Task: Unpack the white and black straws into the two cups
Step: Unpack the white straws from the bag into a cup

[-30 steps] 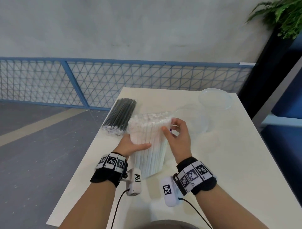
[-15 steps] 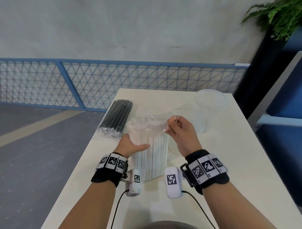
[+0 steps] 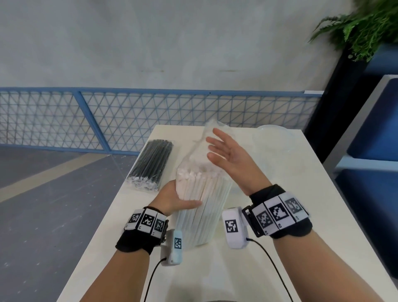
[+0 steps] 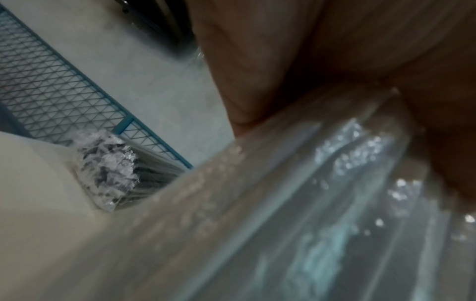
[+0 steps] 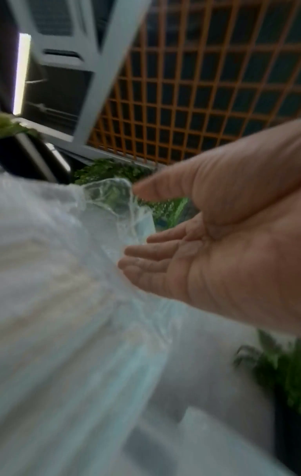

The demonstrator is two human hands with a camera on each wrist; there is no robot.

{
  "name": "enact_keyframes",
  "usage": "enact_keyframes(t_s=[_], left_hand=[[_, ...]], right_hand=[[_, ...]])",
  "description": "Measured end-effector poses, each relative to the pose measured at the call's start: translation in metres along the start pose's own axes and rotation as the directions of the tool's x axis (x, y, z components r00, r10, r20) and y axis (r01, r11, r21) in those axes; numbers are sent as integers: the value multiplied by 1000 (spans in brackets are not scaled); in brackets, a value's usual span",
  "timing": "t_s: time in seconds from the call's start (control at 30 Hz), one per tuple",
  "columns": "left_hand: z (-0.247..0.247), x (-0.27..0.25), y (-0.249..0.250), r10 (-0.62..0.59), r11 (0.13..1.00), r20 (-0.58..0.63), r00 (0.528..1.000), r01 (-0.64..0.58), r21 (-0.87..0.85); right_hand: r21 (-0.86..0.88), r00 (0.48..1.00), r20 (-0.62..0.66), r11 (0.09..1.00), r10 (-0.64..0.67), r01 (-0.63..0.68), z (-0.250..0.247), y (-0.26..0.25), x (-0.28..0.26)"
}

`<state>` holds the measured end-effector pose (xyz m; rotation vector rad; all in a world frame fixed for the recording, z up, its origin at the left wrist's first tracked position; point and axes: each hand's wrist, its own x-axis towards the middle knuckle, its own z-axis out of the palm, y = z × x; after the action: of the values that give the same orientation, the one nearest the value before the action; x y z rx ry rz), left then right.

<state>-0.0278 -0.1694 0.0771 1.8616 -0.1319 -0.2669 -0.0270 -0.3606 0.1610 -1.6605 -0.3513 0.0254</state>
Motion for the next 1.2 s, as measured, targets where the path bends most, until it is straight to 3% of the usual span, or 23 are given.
enact_keyframes(t_s=[0.07, 0.13, 0.27, 0.33, 0.4, 0.47, 0.63, 0.87, 1.03, 1.2], left_hand=[[-2, -2, 2, -1, 1000, 35, 999, 0, 20], [-3, -4, 4, 8, 1000, 43, 999, -9, 27], [-4, -5, 8, 19, 997, 61, 998, -23, 68], [-6, -4, 8, 23, 996, 57, 998, -28, 88], [-8, -3, 9, 28, 993, 45, 999, -33, 113], [-9, -1, 9, 37, 991, 36, 999, -41, 130], [-10, 4, 3, 9, 991, 59, 998, -16, 132], [-10, 2, -8, 12, 997, 110, 994, -20, 69], [-11, 3, -9, 19, 998, 141, 990, -27, 57], [-11, 9, -13, 25, 997, 95, 995, -32, 74]], right_hand=[[-341, 990, -71, 936, -122, 91, -7, -1, 3], [-546, 983, -24, 826, -182, 139, -12, -1, 4], [-730, 981, 196, 666, -9, 152, -14, -7, 3], [-727, 980, 201, 671, 5, 145, -14, -8, 3], [-646, 991, 134, 760, 20, 72, -14, -8, 4], [-620, 987, 141, 784, 73, 31, -15, -5, 3], [-810, 940, 299, 565, 164, 159, -8, 2, 4], [-820, 933, 332, 531, 140, 212, 13, 14, 7], [-881, 958, 281, 412, 61, 232, 27, 19, 6], [-864, 973, 229, 460, -3, 204, 28, 29, 7]])
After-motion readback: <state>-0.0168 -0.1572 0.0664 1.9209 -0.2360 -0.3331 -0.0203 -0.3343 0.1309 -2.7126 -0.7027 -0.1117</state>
